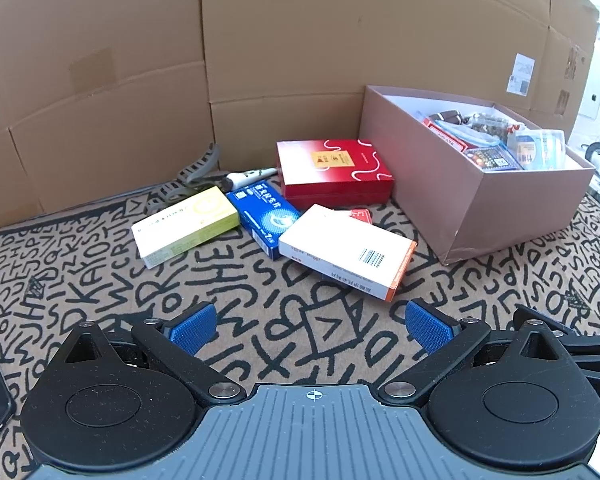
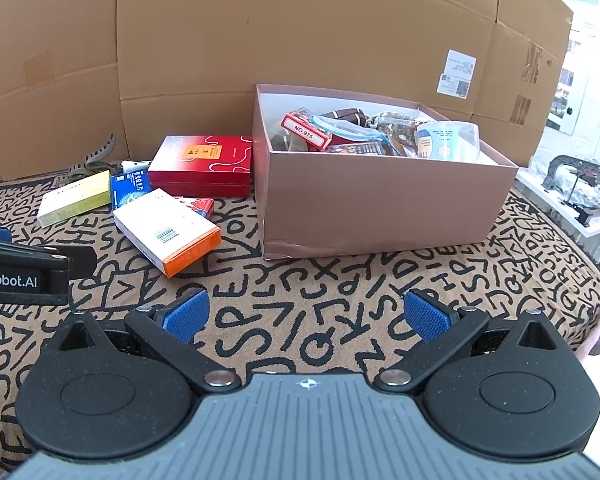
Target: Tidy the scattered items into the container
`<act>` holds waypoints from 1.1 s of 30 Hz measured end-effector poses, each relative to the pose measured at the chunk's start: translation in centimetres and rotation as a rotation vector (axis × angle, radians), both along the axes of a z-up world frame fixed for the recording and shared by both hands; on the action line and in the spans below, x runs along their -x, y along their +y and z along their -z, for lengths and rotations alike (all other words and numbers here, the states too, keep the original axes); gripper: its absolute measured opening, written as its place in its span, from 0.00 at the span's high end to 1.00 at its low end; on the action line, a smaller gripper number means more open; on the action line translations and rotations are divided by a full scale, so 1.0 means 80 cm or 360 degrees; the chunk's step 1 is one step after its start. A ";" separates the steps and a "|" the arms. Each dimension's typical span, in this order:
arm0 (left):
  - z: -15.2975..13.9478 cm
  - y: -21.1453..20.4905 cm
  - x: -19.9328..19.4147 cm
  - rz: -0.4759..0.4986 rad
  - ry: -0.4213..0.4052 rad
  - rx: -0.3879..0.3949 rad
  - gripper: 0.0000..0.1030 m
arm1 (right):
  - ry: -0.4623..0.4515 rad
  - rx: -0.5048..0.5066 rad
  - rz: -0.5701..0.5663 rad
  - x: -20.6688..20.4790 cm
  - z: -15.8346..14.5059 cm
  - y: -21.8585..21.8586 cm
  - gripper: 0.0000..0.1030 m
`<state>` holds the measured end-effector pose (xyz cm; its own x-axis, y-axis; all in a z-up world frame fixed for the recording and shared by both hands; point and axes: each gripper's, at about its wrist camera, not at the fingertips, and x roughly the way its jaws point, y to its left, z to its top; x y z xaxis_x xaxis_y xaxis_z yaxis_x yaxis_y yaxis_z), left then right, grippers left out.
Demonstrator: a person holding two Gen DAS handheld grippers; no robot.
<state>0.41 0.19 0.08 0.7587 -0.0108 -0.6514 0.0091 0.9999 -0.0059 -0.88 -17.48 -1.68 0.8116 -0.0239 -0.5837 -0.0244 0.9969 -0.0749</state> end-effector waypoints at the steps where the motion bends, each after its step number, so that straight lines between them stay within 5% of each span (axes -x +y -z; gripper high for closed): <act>1: 0.000 0.000 0.000 -0.0001 0.0001 0.0000 0.00 | 0.0001 0.0000 0.0001 0.000 0.000 0.000 0.00; 27: 0.029 0.027 -0.049 -0.0082 0.0064 -0.0010 0.00 | 0.0119 0.0050 -0.0089 -0.059 0.031 0.024 0.00; 33: 0.037 0.052 -0.071 -0.0027 0.0105 0.0134 0.00 | 0.0140 0.0068 -0.0301 -0.082 0.049 0.051 0.00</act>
<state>6.09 4.37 -2.89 0.7146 -0.0552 -0.6974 -0.0108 0.9959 -0.0899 5.72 -13.40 -5.63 0.7499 0.0980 -0.6543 -0.2194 0.9698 -0.1062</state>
